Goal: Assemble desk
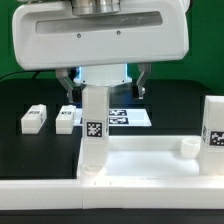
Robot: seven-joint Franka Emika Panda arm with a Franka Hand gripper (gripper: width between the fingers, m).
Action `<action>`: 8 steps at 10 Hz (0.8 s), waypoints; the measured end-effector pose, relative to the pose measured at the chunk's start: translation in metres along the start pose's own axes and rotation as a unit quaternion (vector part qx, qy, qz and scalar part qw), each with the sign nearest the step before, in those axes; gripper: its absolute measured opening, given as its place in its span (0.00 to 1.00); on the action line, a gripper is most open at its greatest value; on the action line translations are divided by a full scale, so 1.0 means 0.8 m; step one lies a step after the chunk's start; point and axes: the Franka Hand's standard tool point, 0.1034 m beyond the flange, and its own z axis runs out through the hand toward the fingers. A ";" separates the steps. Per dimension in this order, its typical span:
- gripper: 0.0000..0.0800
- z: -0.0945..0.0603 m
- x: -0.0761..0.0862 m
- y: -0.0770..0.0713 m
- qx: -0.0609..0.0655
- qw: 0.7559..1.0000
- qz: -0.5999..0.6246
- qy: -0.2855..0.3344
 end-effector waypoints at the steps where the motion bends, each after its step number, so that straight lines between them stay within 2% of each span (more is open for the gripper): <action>1: 0.58 0.000 0.000 0.000 0.000 1.000 0.000 0.000; 2: 0.58 0.000 0.000 0.000 0.000 1.000 0.000 0.000; 3: 0.37 -0.001 0.000 0.002 -0.001 1.000 0.001 0.001; 6: 0.38 -0.001 0.002 0.006 0.000 1.000 0.012 0.005; 8: 0.38 -0.001 0.005 0.017 0.004 0.995 0.093 0.043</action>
Offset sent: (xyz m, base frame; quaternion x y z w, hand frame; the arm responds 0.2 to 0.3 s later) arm 0.0000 0.0000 0.0000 0.0000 0.0000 0.0000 1.0000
